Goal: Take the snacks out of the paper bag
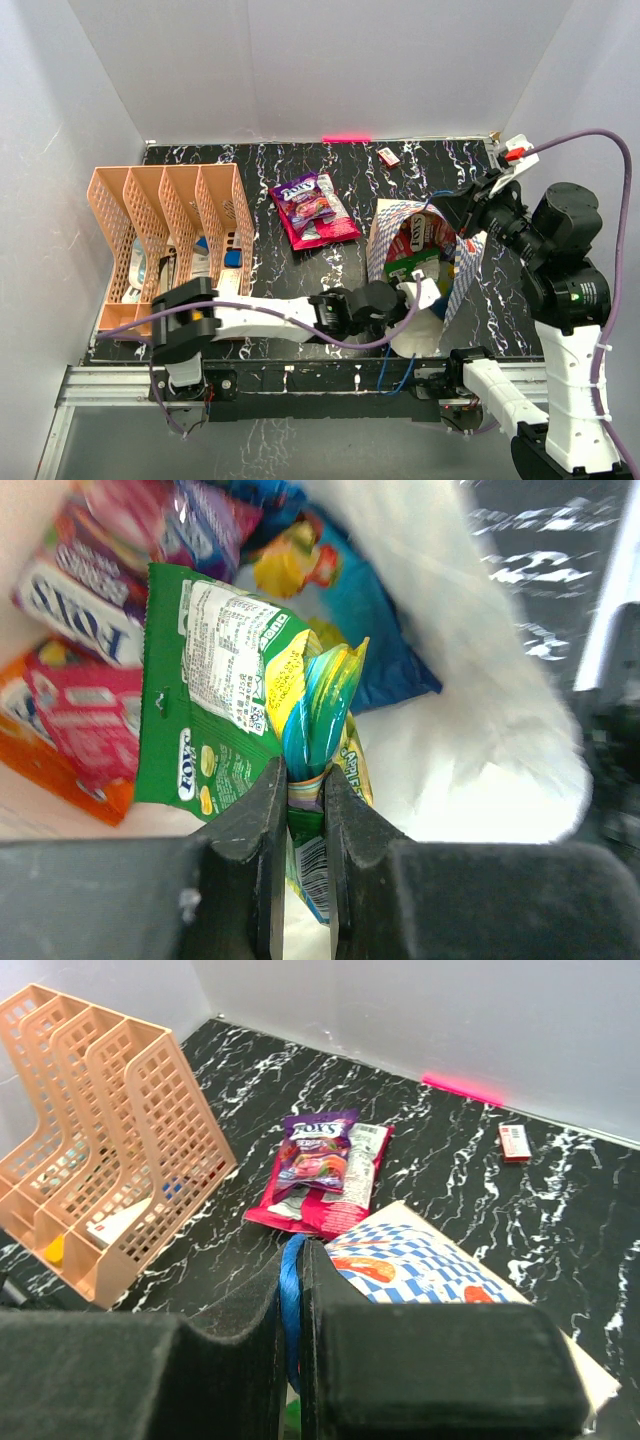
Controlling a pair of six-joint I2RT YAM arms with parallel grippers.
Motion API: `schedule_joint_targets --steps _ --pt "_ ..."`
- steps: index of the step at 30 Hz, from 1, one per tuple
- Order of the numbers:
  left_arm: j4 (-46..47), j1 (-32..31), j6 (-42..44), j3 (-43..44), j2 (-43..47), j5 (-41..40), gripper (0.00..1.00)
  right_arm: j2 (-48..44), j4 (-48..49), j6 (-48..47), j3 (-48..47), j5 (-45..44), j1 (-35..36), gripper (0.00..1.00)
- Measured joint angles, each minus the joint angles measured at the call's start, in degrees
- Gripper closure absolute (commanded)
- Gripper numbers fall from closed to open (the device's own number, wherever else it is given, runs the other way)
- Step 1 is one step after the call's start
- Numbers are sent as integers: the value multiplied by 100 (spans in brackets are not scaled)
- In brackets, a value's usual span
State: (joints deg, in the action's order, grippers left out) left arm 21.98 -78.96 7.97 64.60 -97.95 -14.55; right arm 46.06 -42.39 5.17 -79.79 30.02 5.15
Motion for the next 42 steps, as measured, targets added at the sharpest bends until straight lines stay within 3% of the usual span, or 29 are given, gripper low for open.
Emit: schedule_joint_targets --steps 11,17,25,29,32,35,39,42 --pt "-1832 -39 -468 24 2824 859 100 -673 166 -149 483 -844 7 92" --pt "-2778 -44 -852 511 3580 951 100 -673 240 -258 546 -1113 11 92" --pt "-4214 -61 -922 1147 3827 -227 100 -673 400 -448 546 -1572 11 92" --pt "-4684 -61 -785 1366 3720 -1322 100 -629 396 -531 533 -1974 15 92" --pt "-4638 111 -468 1515 3477 -2026 100 -542 402 -603 494 -2153 15 92" --pt "-4350 981 -192 1467 3165 -1987 100 -461 411 -678 428 -2247 15 92" --pt "-3248 2308 487 702 2721 -1926 100 -437 474 -761 407 -2280 15 92" --pt "-2214 2765 1154 68 2282 -1880 100 -435 474 -822 358 -2275 15 92"
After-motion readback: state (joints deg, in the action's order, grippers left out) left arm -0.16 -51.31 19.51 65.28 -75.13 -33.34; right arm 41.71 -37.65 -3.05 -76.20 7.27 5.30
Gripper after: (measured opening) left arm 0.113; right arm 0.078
